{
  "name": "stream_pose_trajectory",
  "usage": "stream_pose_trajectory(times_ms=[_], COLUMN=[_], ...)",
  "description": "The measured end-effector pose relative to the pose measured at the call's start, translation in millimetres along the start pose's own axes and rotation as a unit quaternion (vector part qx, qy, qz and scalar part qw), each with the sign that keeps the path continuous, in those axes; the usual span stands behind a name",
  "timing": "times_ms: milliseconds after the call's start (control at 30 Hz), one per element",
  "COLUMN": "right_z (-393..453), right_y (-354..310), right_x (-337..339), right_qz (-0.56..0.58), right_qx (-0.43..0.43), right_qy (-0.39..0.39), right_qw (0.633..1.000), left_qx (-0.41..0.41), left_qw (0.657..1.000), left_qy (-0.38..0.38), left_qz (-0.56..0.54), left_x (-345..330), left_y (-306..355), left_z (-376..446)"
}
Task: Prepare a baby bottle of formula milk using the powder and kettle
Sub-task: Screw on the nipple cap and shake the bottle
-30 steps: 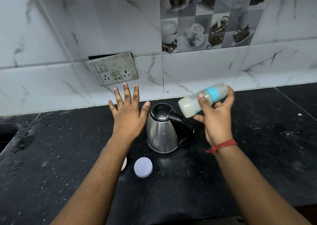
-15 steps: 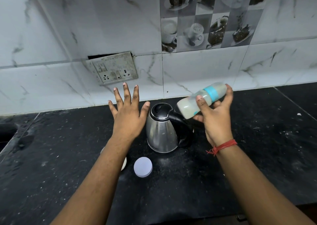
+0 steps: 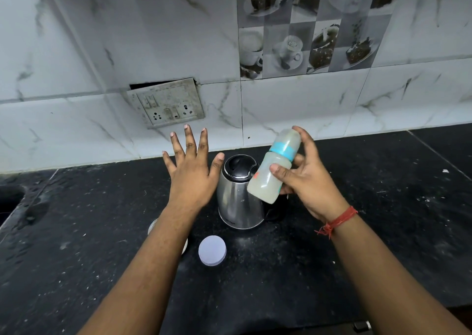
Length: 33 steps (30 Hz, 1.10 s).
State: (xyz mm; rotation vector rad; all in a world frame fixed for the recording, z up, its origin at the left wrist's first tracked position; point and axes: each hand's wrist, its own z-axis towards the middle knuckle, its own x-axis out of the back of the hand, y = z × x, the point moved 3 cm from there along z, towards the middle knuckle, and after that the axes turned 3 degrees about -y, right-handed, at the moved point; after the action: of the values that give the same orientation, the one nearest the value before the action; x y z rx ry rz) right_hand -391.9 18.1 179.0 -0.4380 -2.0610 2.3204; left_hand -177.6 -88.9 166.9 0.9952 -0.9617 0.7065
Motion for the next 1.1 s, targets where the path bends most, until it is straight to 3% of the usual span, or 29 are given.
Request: stream_pose_trajectory(times_ms=[67,233,300,433,667,733,867,900,1100], right_z=[-1.2,2.2,2.0,-2.0,6.4,5.9,1.2,1.1,5.2], right_y=[0.4,-1.9,2.4,14.0,-1.9,0.2,10.6,11.6,2.3], right_x=[-2.4,10.2,7.1,-10.0,8.3,8.9,-6.7,-7.9,2.3], right_qz=[0.011,0.056,0.04,-0.036,0.043,0.037,-0.019,-0.017,0.047], right_qx=[-0.001,0.067,0.054,-0.002,0.073,0.07,0.012,0.013,0.069], right_qy=[0.003,0.161,0.142,-0.003,0.151,0.144,-0.009,-0.017,0.112], right_qw=[1.0,0.983,0.988,0.999,0.985,0.986,1.0,1.0,0.99], left_qx=[0.0,-0.003,-0.003,-0.003,-0.003,-0.001,-0.005,-0.005,-0.003], left_qw=[1.0,1.0,1.0,1.0,1.0,1.0,1.0,1.0,1.0], left_qy=[-0.002,0.004,0.004,0.0,0.001,0.001,0.0,0.0,0.002], left_qz=[0.0,0.003,0.001,0.007,0.012,0.011,0.013,0.011,0.013], left_x=[-0.8,-0.4,-1.0,-2.4,0.4,0.6,-0.2,-0.3,2.2], left_y=[-0.1,-3.0,-3.0,-0.6,-2.9,-3.4,-1.1,-1.0,-3.3], left_z=[0.7,2.9,3.6,6.0,8.8,9.8,12.1,12.6,13.3])
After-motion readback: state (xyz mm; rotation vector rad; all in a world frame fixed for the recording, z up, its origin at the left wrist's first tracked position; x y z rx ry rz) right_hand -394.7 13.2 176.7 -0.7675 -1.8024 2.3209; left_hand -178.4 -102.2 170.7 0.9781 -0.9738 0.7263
